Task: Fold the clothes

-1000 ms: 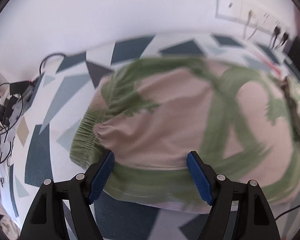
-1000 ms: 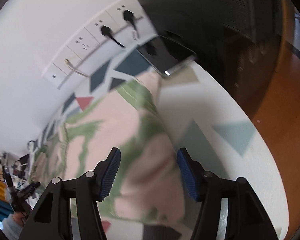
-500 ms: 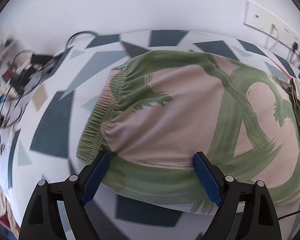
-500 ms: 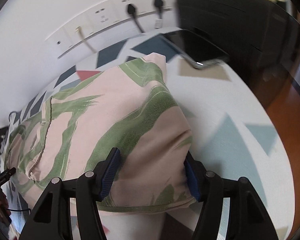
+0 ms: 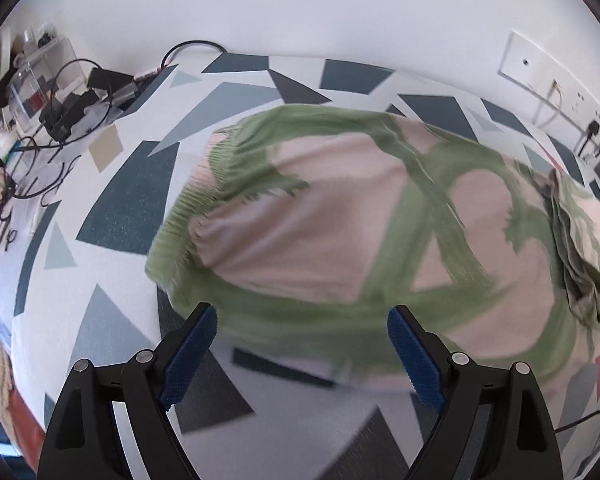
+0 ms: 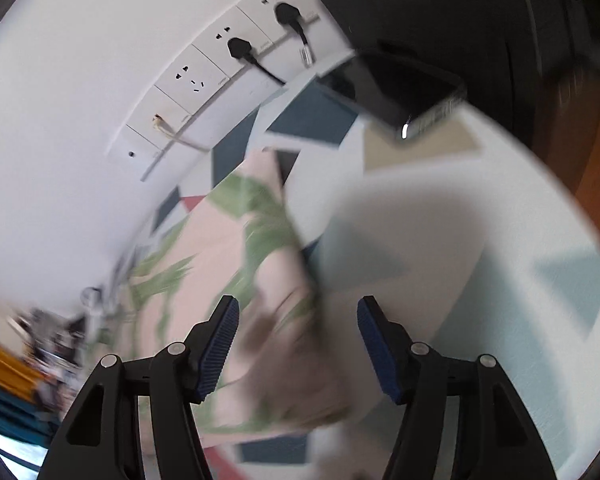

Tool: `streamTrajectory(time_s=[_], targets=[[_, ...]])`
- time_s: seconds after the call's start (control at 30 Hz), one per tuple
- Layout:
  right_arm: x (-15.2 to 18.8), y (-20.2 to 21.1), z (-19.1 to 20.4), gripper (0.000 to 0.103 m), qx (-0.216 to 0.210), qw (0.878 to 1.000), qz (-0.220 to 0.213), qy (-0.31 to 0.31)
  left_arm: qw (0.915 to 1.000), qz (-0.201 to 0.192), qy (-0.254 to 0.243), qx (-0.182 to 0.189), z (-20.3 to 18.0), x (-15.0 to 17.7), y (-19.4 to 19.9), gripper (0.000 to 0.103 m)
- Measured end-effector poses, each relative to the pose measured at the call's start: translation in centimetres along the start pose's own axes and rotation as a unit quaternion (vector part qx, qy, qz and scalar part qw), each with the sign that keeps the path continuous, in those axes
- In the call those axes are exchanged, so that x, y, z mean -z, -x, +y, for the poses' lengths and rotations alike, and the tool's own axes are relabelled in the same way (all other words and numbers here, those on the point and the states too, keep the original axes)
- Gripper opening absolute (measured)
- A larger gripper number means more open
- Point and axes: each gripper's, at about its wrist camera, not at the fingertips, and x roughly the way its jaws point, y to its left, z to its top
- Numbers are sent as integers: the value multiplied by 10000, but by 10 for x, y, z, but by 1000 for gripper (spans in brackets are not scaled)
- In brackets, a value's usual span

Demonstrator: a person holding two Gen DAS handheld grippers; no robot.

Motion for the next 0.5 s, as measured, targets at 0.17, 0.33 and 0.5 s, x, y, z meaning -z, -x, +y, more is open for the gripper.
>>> streamTrajectory(time_s=[0.17,0.33,0.5], targets=[[-14,-10,0,64,130,9990,-80,430,9996,182,-70,-221,-16,14,-6,88],[-16,-30,12,34,-314,9983,348,342,9995,211,122,-214,-17,16,-4,88],[-19,-42,9,13,-657,9962,577,-14,9989,282,246,-274,-15,18,-6,88]])
